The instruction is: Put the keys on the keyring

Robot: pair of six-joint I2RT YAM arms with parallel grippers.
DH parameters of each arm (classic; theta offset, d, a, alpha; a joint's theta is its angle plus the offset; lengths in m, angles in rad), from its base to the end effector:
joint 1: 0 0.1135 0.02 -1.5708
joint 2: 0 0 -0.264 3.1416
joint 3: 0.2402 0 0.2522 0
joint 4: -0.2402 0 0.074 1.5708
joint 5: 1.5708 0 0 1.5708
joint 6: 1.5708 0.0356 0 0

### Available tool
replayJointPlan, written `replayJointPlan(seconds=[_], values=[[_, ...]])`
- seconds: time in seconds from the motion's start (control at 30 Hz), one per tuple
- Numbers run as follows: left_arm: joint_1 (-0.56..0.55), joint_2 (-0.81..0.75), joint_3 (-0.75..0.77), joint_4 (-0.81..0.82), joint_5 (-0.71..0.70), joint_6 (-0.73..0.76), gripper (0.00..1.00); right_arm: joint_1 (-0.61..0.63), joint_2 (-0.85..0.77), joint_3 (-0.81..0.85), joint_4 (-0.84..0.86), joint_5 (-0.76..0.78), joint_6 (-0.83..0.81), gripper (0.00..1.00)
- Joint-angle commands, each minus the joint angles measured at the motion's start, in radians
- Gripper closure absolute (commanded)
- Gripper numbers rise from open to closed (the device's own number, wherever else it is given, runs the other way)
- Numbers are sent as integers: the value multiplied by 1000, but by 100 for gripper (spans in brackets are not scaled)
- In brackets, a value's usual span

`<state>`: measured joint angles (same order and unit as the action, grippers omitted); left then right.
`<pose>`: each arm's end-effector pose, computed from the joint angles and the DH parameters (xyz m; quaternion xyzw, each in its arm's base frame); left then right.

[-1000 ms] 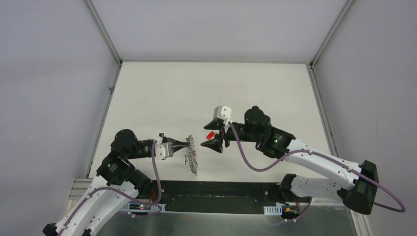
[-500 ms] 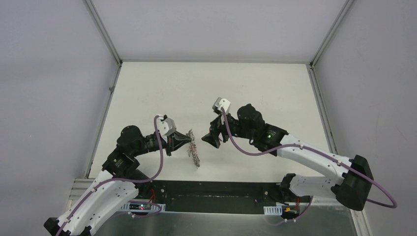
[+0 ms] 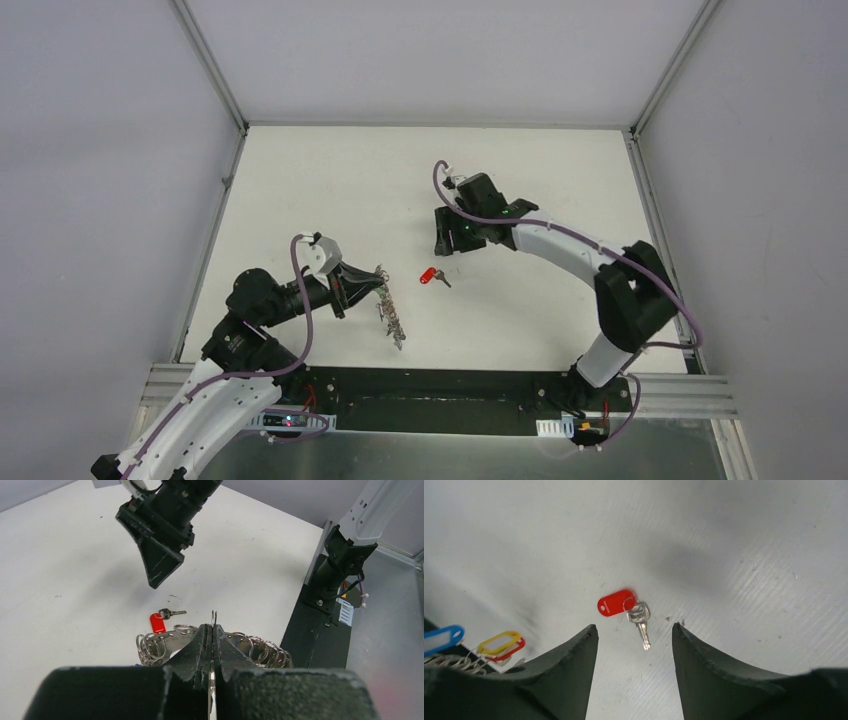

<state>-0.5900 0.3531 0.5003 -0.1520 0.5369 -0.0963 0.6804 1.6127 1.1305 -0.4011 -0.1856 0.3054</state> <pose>0.0816 -0.0765 0.2996 0.3484 0.6170 -0.4059 0.5772 0.2641 0.2222 0.2326 -0.2054 0.9152 0.2356 0.2543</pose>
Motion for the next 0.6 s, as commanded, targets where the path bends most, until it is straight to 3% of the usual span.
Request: replayJointPlan(seconds=[0.0,0.1,0.27,0.57], values=[[-5,-16,35,42,-30,-37,100,47,133,153,-171,139,-65,43],[-5,-14,36,37,-28,-38,100,109,212,227,-229,246,-96,46],[-7,-8,35,26,-19,-45,100,165,319,304,-283,343,-114,60],[-6,-8,35,15,-14,-43,100,195,372,340,-276,313,-112,57]])
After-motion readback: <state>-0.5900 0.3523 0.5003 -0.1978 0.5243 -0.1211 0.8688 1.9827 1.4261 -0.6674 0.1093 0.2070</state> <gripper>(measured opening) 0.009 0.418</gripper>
